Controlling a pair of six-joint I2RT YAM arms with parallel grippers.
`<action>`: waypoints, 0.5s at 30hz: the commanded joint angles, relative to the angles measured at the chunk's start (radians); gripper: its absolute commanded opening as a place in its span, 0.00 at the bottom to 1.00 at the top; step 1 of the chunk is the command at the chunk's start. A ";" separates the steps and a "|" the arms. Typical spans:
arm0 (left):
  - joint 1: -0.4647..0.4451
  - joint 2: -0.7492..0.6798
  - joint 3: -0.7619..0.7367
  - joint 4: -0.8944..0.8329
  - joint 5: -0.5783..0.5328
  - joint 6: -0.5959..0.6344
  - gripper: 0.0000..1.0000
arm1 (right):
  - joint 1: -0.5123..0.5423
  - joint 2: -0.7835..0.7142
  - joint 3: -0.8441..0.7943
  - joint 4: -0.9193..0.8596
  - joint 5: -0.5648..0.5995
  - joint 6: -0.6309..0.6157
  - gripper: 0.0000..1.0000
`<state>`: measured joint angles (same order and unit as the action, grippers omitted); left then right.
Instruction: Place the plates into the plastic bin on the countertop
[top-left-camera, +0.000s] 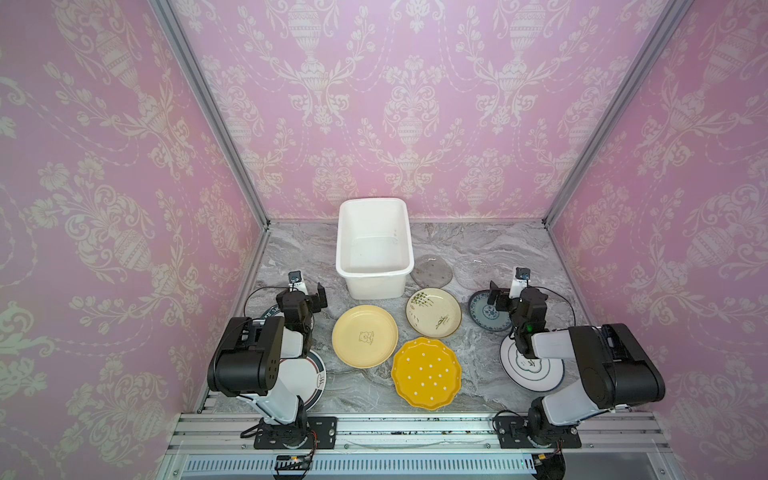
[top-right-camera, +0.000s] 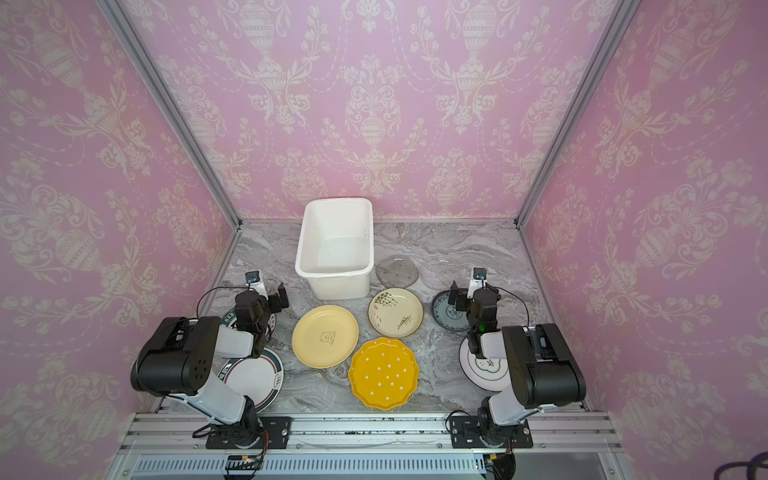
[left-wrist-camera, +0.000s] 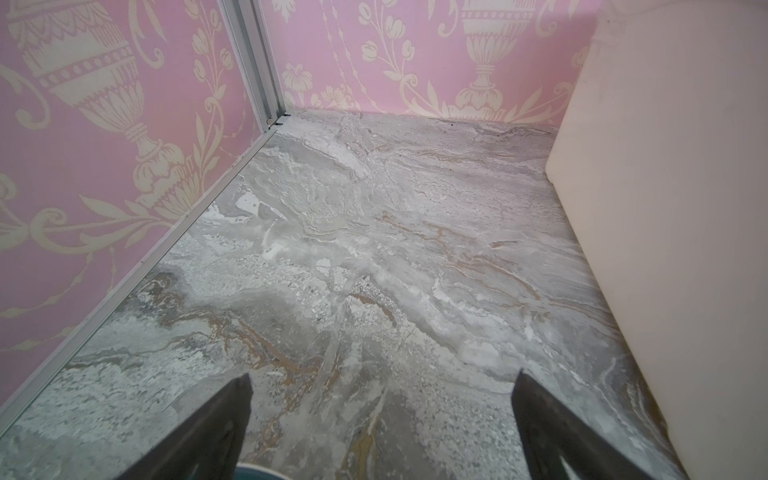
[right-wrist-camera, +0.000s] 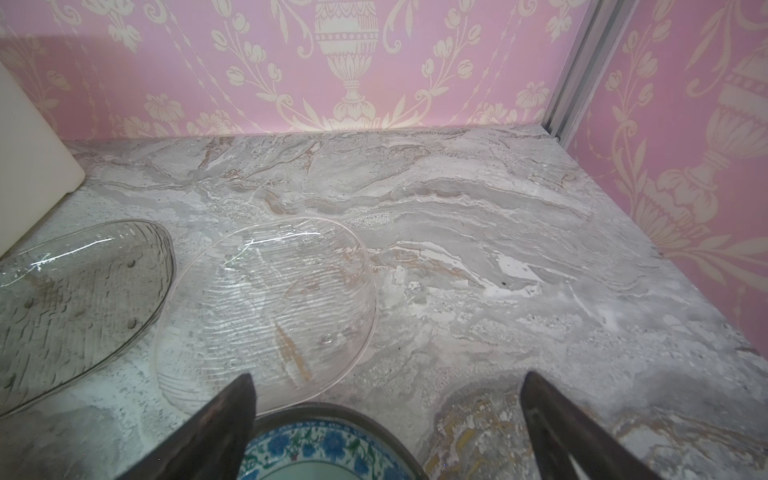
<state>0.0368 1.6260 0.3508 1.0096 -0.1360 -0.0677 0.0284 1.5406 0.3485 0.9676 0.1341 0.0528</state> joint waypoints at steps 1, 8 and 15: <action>-0.003 0.008 -0.006 0.020 0.000 0.023 0.99 | -0.002 0.004 -0.006 0.017 -0.008 0.015 1.00; -0.003 0.008 -0.004 0.017 0.004 0.025 0.99 | -0.002 0.003 -0.004 0.014 -0.007 0.016 1.00; -0.003 -0.049 -0.056 0.075 0.028 0.032 0.99 | -0.006 -0.071 0.003 -0.060 0.003 0.021 1.00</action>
<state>0.0368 1.6203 0.3355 1.0340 -0.1345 -0.0669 0.0284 1.5234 0.3473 0.9451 0.1349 0.0547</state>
